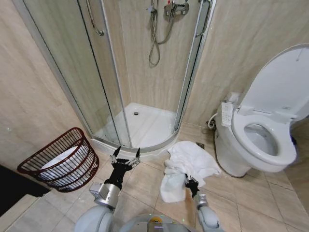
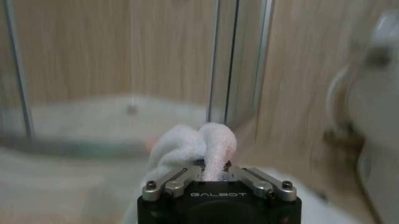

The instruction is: Discard the used towel into the hamper.

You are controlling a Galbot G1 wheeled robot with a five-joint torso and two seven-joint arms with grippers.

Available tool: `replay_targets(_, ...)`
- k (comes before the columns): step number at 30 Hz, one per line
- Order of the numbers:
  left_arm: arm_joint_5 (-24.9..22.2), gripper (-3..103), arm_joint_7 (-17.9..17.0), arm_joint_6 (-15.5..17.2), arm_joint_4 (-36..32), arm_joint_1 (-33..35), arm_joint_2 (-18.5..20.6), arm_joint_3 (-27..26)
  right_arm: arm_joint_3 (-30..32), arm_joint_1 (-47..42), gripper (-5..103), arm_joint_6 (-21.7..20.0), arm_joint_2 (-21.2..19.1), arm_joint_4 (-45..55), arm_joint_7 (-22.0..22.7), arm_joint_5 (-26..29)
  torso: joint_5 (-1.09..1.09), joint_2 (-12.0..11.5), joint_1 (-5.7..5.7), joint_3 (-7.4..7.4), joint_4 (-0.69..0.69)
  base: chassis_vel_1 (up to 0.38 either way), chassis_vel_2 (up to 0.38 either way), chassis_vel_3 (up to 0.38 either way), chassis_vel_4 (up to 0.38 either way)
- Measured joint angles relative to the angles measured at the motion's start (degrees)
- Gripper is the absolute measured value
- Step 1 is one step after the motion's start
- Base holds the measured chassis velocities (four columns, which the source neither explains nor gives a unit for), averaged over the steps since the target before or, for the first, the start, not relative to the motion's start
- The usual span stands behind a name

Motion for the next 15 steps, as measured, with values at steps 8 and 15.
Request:
replay_targets(8,0.0,100,0.0,0.0,0.0,0.0,0.0,0.0,5.5,-7.1,6,1.8,0.3,17.5,-5.2,7.8,-0.03,0.0,0.00,0.00,0.01,0.000,0.000,0.000,0.000)
replay_targets(15,0.0,100,0.0,0.0,0.0,0.0,0.0,0.0,13.2,-11.0,6,1.4,0.8,33.4,-4.1,10.4,-0.01,0.0,0.00,0.01,0.00,0.000,0.000,0.000,0.000)
